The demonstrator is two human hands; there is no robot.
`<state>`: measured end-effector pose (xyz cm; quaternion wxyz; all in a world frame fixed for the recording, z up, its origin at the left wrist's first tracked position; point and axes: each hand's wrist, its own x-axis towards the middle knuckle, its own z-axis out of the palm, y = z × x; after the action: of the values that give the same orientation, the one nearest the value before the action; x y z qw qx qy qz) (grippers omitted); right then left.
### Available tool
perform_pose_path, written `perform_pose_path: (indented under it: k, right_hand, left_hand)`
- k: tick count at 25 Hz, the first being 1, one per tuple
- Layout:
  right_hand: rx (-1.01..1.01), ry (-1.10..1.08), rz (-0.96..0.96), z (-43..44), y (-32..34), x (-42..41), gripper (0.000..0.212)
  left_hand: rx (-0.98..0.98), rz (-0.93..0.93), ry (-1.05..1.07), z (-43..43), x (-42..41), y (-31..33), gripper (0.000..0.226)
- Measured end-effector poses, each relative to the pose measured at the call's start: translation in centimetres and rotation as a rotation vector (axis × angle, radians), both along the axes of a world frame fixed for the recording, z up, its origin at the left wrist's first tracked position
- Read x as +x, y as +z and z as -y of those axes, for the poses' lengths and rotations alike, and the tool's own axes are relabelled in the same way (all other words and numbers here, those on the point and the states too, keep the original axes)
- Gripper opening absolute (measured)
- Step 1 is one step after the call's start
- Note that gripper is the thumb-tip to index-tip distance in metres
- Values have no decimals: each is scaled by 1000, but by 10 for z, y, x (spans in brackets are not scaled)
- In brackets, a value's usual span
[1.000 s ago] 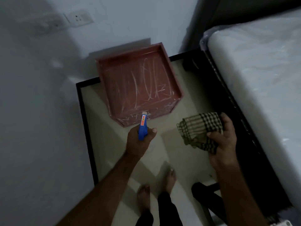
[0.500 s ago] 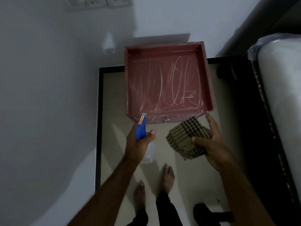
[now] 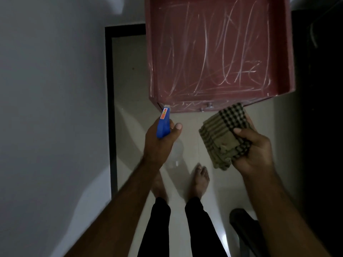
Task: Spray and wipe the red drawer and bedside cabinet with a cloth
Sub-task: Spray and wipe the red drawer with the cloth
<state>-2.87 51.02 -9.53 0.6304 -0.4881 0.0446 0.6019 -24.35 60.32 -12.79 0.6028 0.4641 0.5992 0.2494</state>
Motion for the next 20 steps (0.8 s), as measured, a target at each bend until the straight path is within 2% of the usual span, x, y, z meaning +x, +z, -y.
perform_pose_path:
  k: [8,12,16,20]
  right_hand:
    - [75,-37,-126,-11,-32,-13,68]
    - [43,-46,-153,-5,-40,-10,47]
    - [-20,10,-61,-7,-45,-9,38]
    - [-134,82,102,-15,-48,-4,53]
  left_hand:
    - [60,-144,-26,-18,2,-33,46]
    - [60,-210,-74,-22,5,-39,48]
    - [67,-172,-164,-22,11,-38,43]
    - [62,-174,-218,-19,16,-38,52]
